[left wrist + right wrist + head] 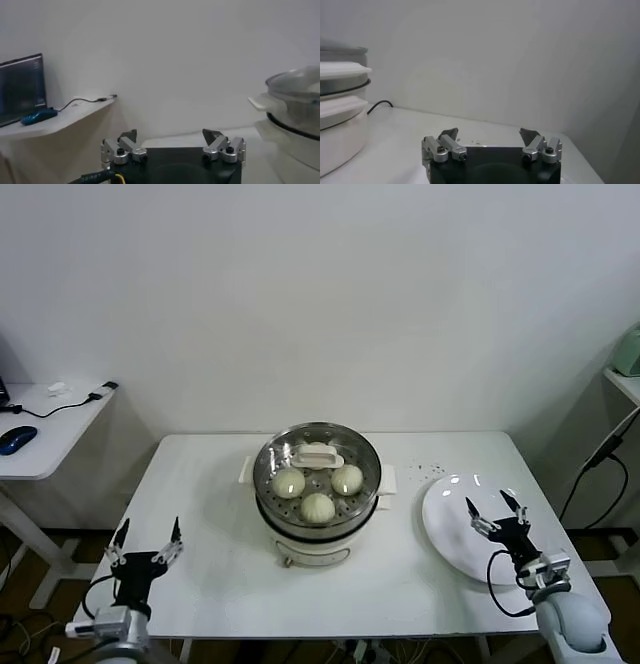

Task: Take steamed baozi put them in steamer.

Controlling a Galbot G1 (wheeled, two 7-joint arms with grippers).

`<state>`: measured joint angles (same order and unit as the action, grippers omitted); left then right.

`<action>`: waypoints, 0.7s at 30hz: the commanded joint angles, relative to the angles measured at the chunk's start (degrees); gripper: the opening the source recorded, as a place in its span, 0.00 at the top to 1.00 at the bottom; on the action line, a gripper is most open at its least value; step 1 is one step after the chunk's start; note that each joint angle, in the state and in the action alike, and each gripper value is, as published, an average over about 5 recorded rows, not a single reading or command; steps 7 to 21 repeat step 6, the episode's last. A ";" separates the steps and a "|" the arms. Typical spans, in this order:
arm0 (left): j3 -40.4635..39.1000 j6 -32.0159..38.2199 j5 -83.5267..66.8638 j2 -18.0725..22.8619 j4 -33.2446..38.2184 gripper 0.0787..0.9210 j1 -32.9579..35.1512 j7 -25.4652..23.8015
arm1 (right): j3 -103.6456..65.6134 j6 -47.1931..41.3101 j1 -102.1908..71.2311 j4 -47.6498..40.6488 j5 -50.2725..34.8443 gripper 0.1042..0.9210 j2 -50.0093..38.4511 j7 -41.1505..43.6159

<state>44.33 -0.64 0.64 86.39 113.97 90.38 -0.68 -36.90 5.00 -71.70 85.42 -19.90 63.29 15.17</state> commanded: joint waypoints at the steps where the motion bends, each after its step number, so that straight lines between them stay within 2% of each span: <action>1: 2.90 6.49 -3.06 2.11 0.01 0.12 2.20 -1.00 | -0.62 -0.35 -0.44 0.84 -0.42 0.12 0.30 0.24; 21: 3.17 6.43 -2.73 1.88 0.48 0.12 2.52 -1.22 | -1.16 -0.33 -0.96 1.21 -0.67 0.12 0.50 0.50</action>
